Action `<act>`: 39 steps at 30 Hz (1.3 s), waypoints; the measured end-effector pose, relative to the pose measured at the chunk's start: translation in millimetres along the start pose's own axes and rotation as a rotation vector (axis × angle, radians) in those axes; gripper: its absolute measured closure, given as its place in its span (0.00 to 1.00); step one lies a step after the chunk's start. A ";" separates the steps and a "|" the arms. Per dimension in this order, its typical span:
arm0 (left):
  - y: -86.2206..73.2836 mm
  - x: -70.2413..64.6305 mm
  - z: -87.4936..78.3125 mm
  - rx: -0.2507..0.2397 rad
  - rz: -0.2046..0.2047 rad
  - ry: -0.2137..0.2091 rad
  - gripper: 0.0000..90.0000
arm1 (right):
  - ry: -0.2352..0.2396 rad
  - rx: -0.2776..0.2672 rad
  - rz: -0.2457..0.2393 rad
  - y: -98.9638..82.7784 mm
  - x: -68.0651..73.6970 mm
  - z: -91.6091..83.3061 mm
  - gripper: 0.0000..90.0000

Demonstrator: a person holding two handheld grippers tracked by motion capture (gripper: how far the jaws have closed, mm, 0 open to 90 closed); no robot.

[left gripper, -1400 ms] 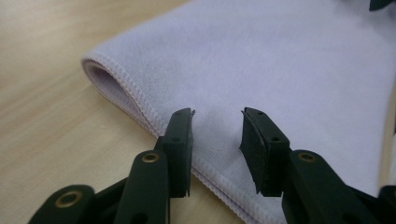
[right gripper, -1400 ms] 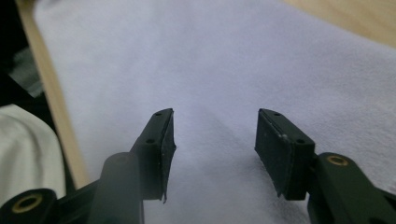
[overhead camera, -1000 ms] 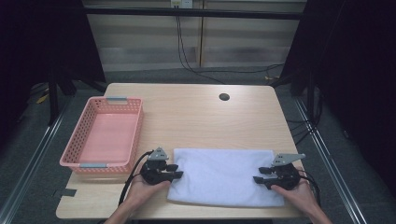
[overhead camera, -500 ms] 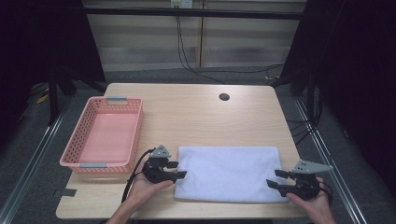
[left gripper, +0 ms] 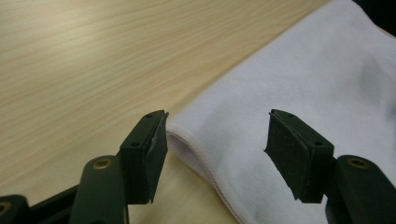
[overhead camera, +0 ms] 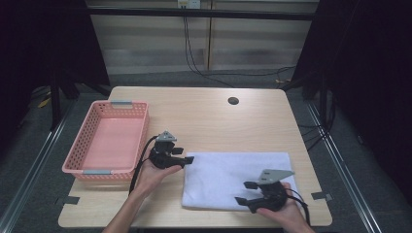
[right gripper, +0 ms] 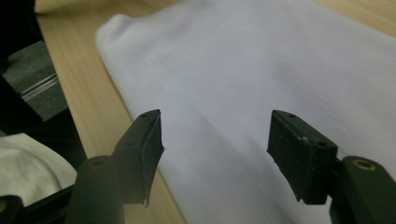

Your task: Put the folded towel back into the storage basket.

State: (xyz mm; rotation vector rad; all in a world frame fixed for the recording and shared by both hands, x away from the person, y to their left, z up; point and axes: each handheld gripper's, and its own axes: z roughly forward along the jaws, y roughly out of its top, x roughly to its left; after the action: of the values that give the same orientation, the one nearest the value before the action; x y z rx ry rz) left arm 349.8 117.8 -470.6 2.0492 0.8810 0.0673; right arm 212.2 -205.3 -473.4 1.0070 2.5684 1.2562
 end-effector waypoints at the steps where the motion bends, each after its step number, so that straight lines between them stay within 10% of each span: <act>1: -0.1 0.9 -0.3 0.007 0.002 0.005 0.42 | 0.020 0.008 -0.012 6.9 3.6 9.5 0.39; 8: 5.1 4.9 0.1 0.018 0.006 0.035 0.42 | 0.162 0.076 -0.075 43.3 22.0 72.1 0.39; 16: 7.3 8.6 8.1 0.013 -0.016 0.033 0.42 | 0.198 0.105 -0.163 59.9 40.1 112.5 0.25; 23: 4.4 14.3 10.8 0.013 -0.053 0.061 0.41 | 0.079 0.113 -0.322 51.2 57.1 115.4 0.28; 27: 3.0 17.8 14.5 0.032 -0.050 0.067 0.40 | 0.049 0.072 -0.304 50.4 47.0 111.2 0.56; 39: -3.3 9.4 39.3 0.105 -0.005 0.033 0.45 | 0.005 0.092 -0.227 56.1 43.3 109.8 0.82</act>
State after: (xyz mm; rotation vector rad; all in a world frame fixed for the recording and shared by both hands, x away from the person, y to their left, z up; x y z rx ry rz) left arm 369.0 97.0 -499.6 2.1485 0.9276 0.0527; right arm 248.0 -81.5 -495.8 0.7005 2.6743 1.0939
